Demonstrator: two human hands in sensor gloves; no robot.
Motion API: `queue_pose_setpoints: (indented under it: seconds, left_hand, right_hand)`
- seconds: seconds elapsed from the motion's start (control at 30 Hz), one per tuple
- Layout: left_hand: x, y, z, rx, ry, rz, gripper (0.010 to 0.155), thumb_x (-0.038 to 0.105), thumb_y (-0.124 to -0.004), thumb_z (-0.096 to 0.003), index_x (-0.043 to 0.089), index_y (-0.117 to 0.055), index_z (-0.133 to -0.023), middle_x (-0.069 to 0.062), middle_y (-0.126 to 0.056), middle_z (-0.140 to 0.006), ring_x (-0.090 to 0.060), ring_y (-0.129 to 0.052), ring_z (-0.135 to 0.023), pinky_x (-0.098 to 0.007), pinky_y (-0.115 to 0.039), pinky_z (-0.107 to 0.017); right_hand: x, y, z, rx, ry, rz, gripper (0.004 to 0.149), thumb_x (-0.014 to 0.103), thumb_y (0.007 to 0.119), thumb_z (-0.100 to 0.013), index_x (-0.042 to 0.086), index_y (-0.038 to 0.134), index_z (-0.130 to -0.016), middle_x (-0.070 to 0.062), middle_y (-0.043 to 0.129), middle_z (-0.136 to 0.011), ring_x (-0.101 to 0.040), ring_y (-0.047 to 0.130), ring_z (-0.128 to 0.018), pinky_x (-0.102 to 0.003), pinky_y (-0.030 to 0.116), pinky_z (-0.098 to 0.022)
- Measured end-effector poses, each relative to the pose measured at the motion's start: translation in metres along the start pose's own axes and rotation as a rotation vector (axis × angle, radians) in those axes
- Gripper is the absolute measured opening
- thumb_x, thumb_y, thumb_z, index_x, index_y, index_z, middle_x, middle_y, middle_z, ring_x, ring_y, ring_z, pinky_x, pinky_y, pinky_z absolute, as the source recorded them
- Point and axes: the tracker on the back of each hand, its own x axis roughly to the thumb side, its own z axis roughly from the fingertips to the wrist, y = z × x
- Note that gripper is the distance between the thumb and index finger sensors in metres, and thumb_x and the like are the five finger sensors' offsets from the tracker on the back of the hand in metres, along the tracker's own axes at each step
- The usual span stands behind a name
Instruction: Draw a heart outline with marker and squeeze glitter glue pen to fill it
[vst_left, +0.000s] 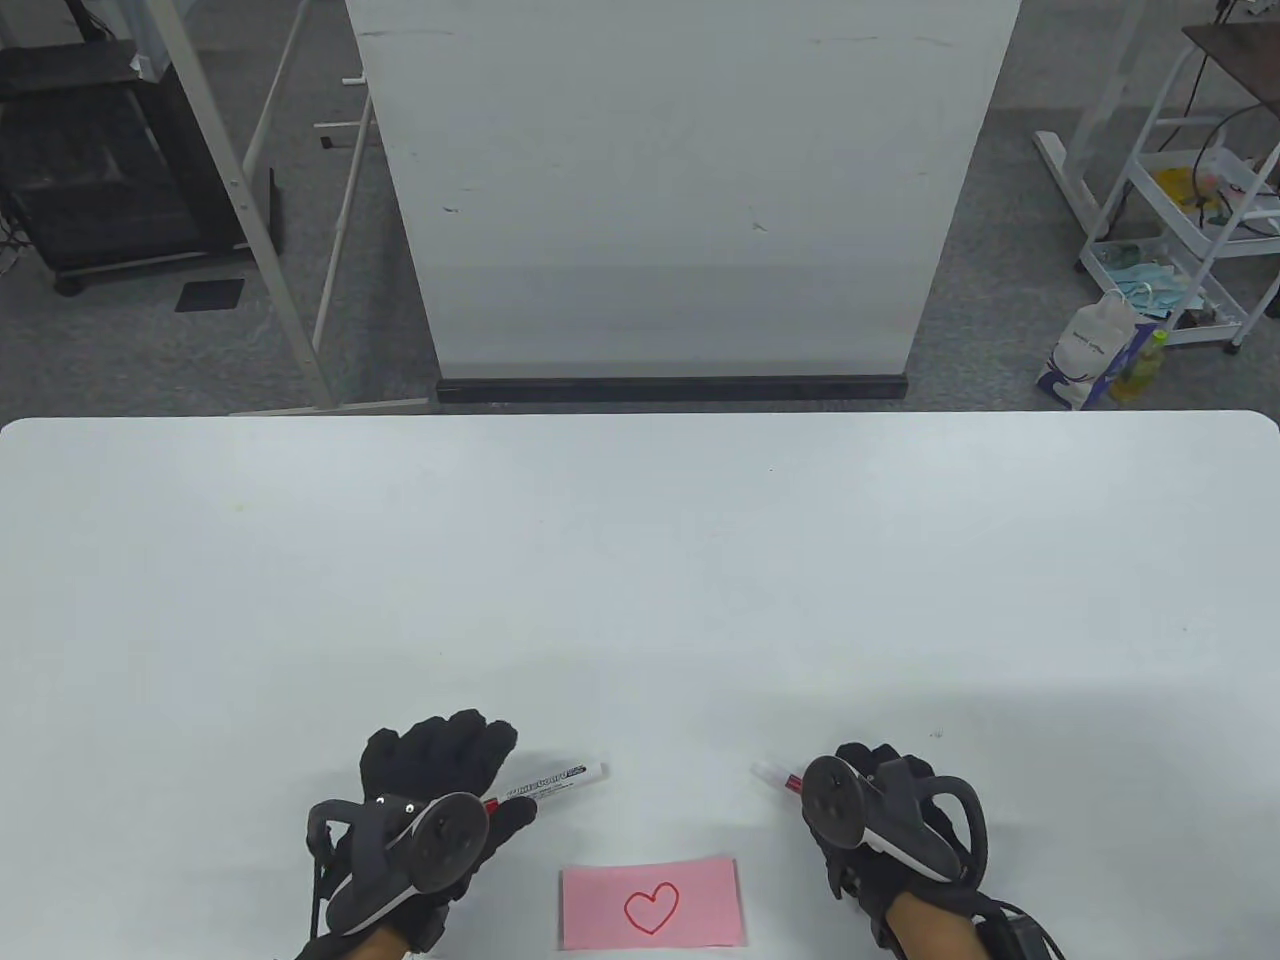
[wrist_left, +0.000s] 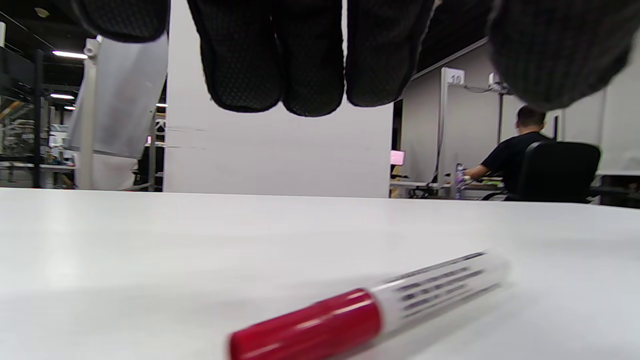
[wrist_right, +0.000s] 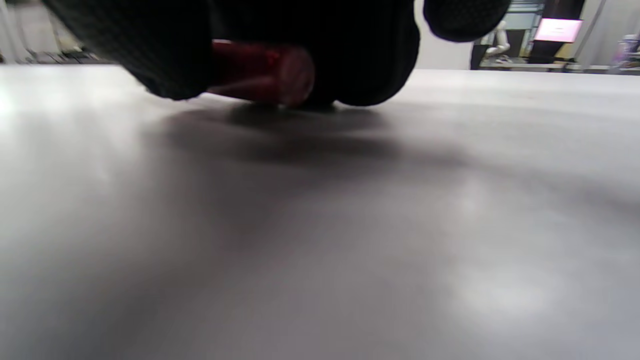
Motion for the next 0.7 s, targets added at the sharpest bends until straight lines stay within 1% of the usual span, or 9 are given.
queue_pose_setpoints:
  seconds: [0.07, 0.13, 0.17, 0.23, 0.4, 0.5, 0.7]
  left_hand:
    - [0.012, 0.0, 0.003, 0.023, -0.049, 0.034, 0.066, 0.064, -0.08, -0.0391, 0.034, -0.075, -0.098, -0.004, -0.079, -0.105, -0.034, -0.083, -0.091, -0.069, -0.057, -0.07]
    - [0.026, 0.0, 0.006, 0.042, -0.103, 0.046, 0.064, 0.061, -0.082, -0.0396, 0.041, -0.071, -0.099, -0.003, -0.081, -0.103, -0.032, -0.086, -0.088, -0.067, -0.06, -0.069]
    - [0.03, 0.0, 0.007, 0.046, -0.121, 0.045, 0.064, 0.06, -0.083, -0.0396, 0.042, -0.07, -0.099, -0.003, -0.082, -0.103, -0.032, -0.087, -0.087, -0.066, -0.061, -0.068]
    - [0.045, 0.0, 0.012, 0.071, -0.175, 0.033, 0.063, 0.058, -0.084, -0.0394, 0.042, -0.07, -0.099, -0.002, -0.083, -0.101, -0.031, -0.089, -0.084, -0.064, -0.063, -0.068]
    - [0.064, -0.004, 0.016, 0.083, -0.234, 0.054, 0.065, 0.056, -0.086, -0.0391, 0.038, -0.071, -0.099, -0.002, -0.085, -0.098, -0.029, -0.091, -0.081, -0.062, -0.066, -0.066]
    - [0.069, -0.008, 0.018, 0.077, -0.259, 0.089, 0.062, 0.056, -0.086, -0.0389, 0.036, -0.075, -0.097, 0.0, -0.088, -0.095, -0.028, -0.093, -0.077, -0.061, -0.067, -0.066]
    - [0.08, -0.016, 0.02, 0.071, -0.319, 0.115, 0.053, 0.054, -0.086, -0.0392, 0.037, -0.081, -0.09, 0.003, -0.094, -0.086, -0.025, -0.097, -0.071, -0.058, -0.071, -0.064]
  right_hand:
    - [0.007, -0.006, 0.004, -0.028, -0.06, -0.072, 0.046, 0.045, 0.081, -0.043, 0.022, 0.08, -0.083, -0.013, 0.082, -0.089, -0.033, 0.088, -0.069, -0.062, 0.06, -0.062]
    - [0.02, -0.013, 0.009, -0.061, -0.137, -0.138, 0.046, 0.046, 0.081, -0.043, 0.023, 0.08, -0.083, -0.013, 0.084, -0.088, -0.032, 0.092, -0.068, -0.061, 0.061, -0.063]
    - [0.024, -0.015, 0.01, -0.076, -0.156, -0.15, 0.046, 0.045, 0.081, -0.043, 0.023, 0.079, -0.083, -0.013, 0.085, -0.088, -0.031, 0.093, -0.067, -0.061, 0.061, -0.063]
    - [0.04, -0.022, 0.016, -0.128, -0.237, -0.159, 0.046, 0.046, 0.081, -0.043, 0.024, 0.079, -0.083, -0.012, 0.087, -0.086, -0.028, 0.098, -0.064, -0.06, 0.062, -0.064]
    - [0.068, -0.026, 0.03, -0.148, -0.372, -0.151, 0.045, 0.046, 0.081, -0.043, 0.025, 0.079, -0.083, -0.01, 0.091, -0.082, -0.025, 0.102, -0.059, -0.058, 0.063, -0.065]
    - [0.076, -0.026, 0.035, -0.148, -0.417, -0.142, 0.045, 0.046, 0.081, -0.043, 0.025, 0.08, -0.083, -0.009, 0.092, -0.08, -0.024, 0.102, -0.058, -0.057, 0.064, -0.064]
    - [0.088, -0.026, 0.043, -0.144, -0.494, -0.144, 0.045, 0.046, 0.081, -0.043, 0.024, 0.08, -0.083, -0.009, 0.093, -0.076, -0.022, 0.101, -0.053, -0.058, 0.064, -0.064]
